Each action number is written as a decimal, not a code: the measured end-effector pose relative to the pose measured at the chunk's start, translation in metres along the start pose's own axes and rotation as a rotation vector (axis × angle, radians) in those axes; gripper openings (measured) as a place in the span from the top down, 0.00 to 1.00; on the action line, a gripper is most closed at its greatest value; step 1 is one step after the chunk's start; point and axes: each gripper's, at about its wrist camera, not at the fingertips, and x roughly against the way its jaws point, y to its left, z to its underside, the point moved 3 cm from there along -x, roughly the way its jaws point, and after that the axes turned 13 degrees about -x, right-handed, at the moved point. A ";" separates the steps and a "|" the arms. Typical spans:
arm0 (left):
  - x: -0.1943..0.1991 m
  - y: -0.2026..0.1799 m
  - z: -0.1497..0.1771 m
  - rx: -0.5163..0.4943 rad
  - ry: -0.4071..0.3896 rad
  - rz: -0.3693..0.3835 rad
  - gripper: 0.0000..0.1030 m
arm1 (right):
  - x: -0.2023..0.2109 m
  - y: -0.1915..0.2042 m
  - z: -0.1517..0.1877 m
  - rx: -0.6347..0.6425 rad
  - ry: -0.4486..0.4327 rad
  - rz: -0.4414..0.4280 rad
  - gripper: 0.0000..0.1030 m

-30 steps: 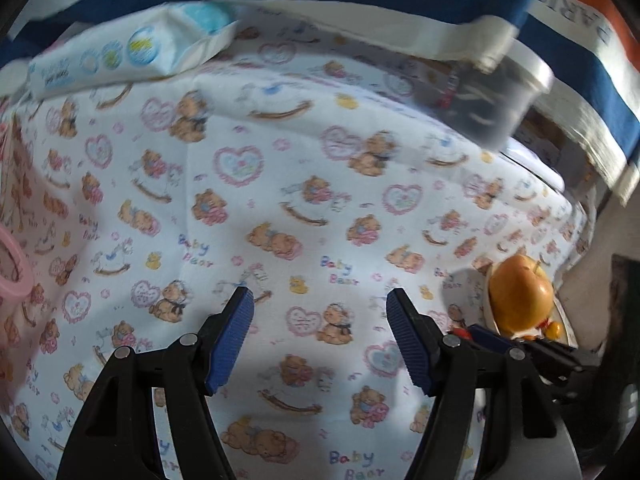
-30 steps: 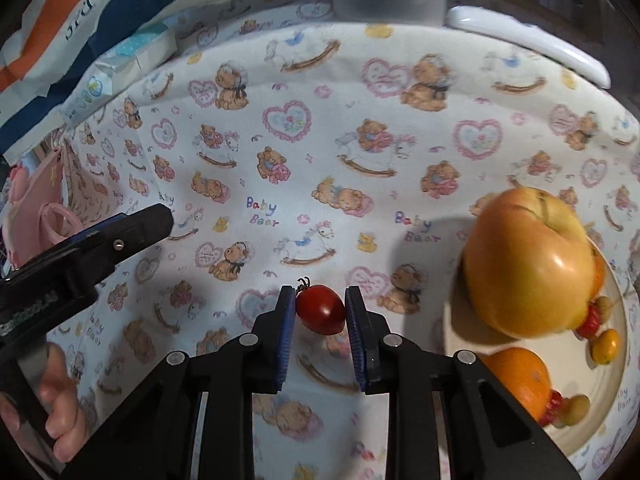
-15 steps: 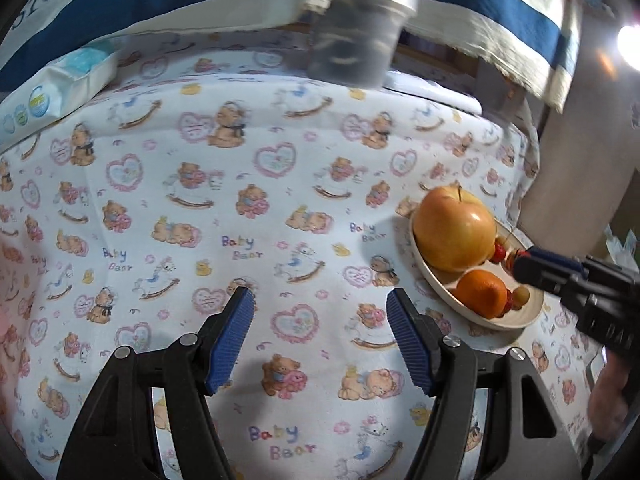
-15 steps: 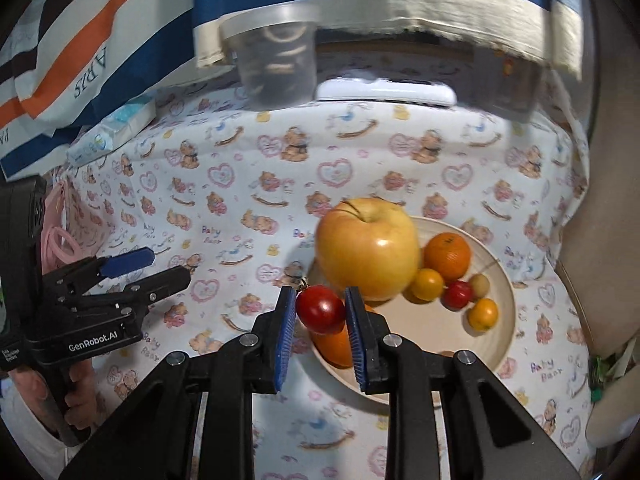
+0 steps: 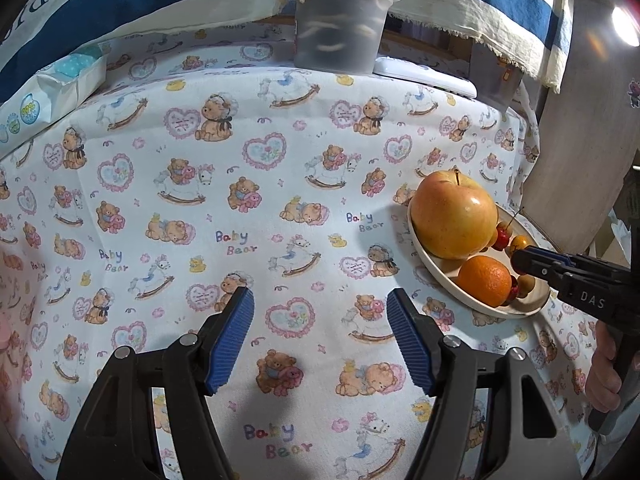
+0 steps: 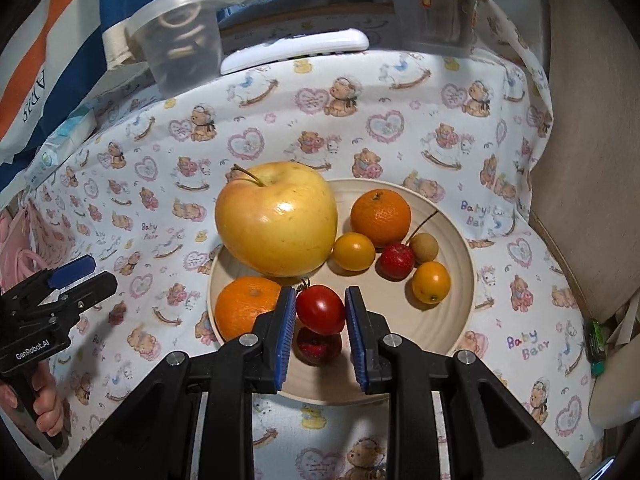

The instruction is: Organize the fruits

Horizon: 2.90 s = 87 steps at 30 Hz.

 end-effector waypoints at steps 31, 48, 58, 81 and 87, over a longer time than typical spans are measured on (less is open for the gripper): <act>0.046 -0.039 -0.005 -0.132 -0.341 -0.084 0.01 | 0.056 0.001 0.026 0.022 -0.314 0.048 0.11; 0.051 -0.041 -0.002 -0.126 -0.377 -0.083 0.01 | 0.069 0.006 0.033 0.050 -0.382 0.049 0.00; 0.048 -0.040 -0.002 -0.121 -0.357 -0.100 0.01 | 0.070 0.005 0.031 0.049 -0.386 0.049 0.00; 0.041 -0.041 -0.003 -0.146 -0.318 -0.132 0.00 | 0.068 0.002 0.031 0.046 -0.377 0.050 0.00; 0.041 -0.040 -0.003 -0.148 -0.316 -0.132 0.00 | 0.067 0.001 0.031 0.047 -0.376 0.049 0.00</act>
